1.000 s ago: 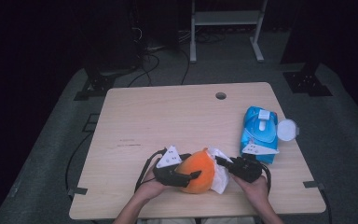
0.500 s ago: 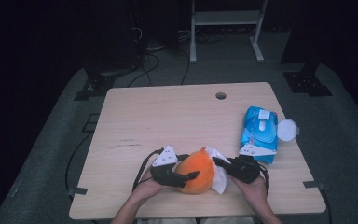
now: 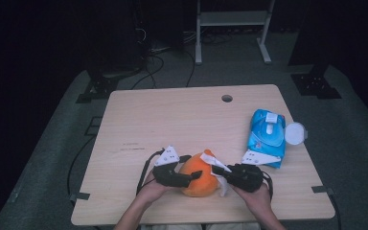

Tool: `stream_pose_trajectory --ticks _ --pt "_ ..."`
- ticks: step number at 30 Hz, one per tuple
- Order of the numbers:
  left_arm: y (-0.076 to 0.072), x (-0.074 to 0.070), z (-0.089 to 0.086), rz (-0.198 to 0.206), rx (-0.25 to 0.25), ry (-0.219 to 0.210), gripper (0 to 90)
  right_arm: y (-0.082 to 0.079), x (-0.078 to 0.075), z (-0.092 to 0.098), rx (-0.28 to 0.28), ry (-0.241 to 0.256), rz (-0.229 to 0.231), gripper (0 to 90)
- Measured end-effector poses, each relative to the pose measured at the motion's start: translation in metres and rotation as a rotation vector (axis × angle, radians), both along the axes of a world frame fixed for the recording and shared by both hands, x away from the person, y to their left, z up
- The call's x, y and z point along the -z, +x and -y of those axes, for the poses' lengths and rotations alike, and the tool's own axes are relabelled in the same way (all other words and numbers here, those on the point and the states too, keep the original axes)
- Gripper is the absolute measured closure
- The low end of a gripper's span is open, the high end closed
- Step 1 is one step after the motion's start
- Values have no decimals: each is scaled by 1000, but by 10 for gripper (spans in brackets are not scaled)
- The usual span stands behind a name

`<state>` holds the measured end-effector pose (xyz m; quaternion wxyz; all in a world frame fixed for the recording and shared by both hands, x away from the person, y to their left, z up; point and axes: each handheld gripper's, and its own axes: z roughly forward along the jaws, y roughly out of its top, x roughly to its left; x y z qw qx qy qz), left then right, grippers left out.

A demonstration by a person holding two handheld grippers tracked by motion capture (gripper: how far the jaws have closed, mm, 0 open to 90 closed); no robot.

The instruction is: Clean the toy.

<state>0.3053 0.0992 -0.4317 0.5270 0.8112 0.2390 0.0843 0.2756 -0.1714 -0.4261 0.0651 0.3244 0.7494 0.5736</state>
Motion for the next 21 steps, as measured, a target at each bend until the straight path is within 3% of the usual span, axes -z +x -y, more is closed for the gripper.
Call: stream_pose_trajectory --ticks 2,6,8,11,14,17,21 --pt "-5 -2 3 40 26 21 318 0 -1 -2 12 -34 21 831" --pt "-18 -5 16 141 99 58 338 9 4 14 99 -23 -9 829" --pt "-24 -7 23 198 145 83 341 7 -3 16 105 -13 9 828" --pt "-32 -8 31 246 196 97 329 3 -15 14 82 -18 47 809" --pt "-30 -10 31 216 177 83 246 2 -13 12 76 -85 48 790" --pt "-23 -11 27 141 106 62 144 1 -17 12 66 -122 52 744" --pt "-25 -8 30 141 126 76 166 -1 -28 11 33 -179 58 651"
